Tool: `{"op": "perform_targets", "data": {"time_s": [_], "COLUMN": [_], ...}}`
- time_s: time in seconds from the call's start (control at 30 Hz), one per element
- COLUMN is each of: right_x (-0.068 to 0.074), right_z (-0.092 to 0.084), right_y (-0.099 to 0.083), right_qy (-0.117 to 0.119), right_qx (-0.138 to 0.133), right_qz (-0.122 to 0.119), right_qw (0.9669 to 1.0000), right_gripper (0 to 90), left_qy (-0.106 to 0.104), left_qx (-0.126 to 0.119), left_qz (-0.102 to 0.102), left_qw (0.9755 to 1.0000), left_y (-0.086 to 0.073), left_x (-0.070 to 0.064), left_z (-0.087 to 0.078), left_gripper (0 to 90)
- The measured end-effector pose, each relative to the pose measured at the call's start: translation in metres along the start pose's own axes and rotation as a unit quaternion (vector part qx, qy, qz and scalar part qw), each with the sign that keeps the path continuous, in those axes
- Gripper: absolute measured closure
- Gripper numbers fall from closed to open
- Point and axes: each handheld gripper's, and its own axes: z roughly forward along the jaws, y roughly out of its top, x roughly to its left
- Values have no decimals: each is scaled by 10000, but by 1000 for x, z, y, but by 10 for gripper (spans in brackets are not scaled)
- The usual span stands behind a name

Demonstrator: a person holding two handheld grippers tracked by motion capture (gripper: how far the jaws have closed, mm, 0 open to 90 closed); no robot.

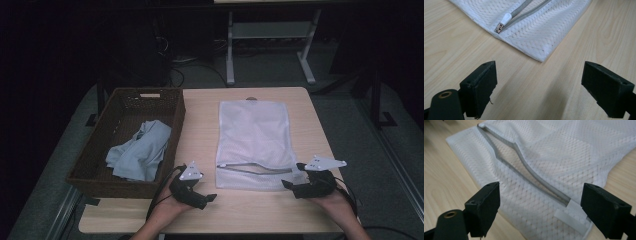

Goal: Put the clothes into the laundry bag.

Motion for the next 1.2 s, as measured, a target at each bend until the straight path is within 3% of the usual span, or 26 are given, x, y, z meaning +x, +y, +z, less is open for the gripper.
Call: {"op": "perform_targets", "data": {"time_s": [0.33, 0.73, 0.9, 1.2], "right_x": [-5, -17, -26, -44], "right_z": [1, 11, 14, 17], "right_y": [9, 33, 45, 60], "right_qy": [80, 102, 46, 14], "right_qx": [-8, 53, 81, -23], "right_qz": [28, -17, -60, 167], "right_qw": [10000, 9999, 9999, 9999], "right_gripper": [153, 168, 226, 372], "left_qy": [-6, -18, -18, -45], "left_qx": [-5, -12, -20, 9], "left_qz": [-11, 2, 1, -11], "left_qw": [10000, 10000, 10000, 10000], "left_y": [0, 1, 1, 1], "left_x": [0, 0, 0, 0], "left_z": [1, 0, -1, 0], "left_gripper": [126, 128, 129, 130]}}
